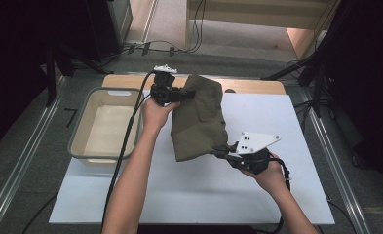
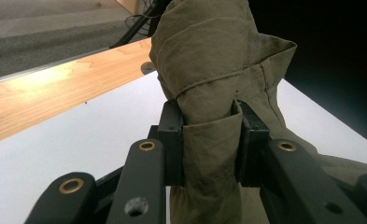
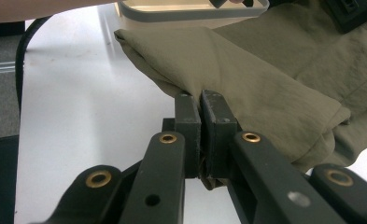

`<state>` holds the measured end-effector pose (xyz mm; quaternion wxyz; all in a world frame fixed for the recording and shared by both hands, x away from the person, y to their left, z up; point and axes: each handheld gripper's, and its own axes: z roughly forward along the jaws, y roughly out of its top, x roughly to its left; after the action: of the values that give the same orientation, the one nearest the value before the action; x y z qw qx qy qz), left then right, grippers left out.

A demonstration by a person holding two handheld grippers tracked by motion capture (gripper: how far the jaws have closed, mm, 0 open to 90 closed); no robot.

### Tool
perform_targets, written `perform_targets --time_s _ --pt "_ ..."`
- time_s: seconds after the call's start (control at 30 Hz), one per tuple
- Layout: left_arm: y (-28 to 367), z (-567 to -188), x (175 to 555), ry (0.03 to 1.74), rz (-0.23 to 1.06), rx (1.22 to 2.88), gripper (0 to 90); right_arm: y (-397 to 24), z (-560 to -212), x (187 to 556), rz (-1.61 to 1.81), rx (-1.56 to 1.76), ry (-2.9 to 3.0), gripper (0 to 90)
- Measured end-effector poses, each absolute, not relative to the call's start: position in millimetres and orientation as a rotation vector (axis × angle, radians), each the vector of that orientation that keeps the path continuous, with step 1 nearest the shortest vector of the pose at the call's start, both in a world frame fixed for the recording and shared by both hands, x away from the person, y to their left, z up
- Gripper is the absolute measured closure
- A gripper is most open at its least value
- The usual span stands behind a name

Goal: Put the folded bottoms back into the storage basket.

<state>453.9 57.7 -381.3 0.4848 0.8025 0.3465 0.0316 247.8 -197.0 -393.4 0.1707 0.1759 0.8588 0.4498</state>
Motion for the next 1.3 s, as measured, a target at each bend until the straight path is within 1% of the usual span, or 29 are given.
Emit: perform_targets --time_s 0.6,1.3 --pt "69 -365 455 0.839 0.103 1.941 70.5 -186 -377 251 1.287 0.467 2.424 84.1" --pt "90 -356 455 0.856 0.14 1.956 70.9 -167 -371 256 1.282 0.432 2.435 84.1"
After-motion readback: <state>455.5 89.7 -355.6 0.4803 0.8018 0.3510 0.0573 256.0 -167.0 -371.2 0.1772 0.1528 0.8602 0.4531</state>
